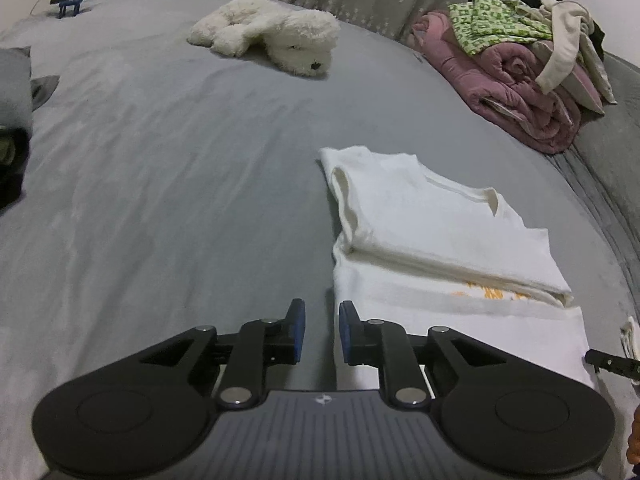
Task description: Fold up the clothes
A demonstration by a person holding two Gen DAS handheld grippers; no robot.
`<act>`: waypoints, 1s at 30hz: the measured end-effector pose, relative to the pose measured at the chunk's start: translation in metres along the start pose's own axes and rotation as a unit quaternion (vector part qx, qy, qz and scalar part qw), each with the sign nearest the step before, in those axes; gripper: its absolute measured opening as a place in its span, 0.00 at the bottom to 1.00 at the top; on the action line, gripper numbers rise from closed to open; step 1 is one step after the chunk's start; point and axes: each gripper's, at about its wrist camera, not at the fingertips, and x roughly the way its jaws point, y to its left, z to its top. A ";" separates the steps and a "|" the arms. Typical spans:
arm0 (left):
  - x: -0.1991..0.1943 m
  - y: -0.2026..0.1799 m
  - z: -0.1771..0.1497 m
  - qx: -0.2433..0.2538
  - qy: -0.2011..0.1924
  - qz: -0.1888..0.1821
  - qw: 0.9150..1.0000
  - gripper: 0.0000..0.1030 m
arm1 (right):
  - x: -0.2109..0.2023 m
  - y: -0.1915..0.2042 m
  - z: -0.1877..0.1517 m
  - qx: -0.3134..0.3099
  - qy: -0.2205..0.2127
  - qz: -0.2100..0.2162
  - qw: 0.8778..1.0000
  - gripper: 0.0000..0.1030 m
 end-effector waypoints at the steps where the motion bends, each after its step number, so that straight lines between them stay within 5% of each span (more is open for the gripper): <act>1: -0.003 0.000 -0.004 0.001 0.002 -0.004 1.000 0.16 | -0.002 0.001 -0.002 -0.002 0.001 0.001 1.000 0.29; 13: -0.020 -0.010 -0.047 0.018 0.023 -0.029 0.999 0.28 | -0.018 0.014 -0.028 -0.022 0.011 -0.004 1.000 0.29; 16: -0.016 -0.016 -0.051 0.028 0.021 -0.023 0.999 0.28 | -0.021 0.016 -0.033 -0.028 0.011 -0.009 0.999 0.21; 20: -0.016 -0.023 -0.054 0.053 0.019 -0.009 0.998 0.08 | -0.028 0.017 -0.036 -0.038 0.004 -0.018 0.999 0.10; 30: -0.029 -0.016 -0.049 0.031 0.006 -0.035 0.999 0.06 | -0.048 0.018 -0.037 -0.052 -0.023 -0.010 0.998 0.08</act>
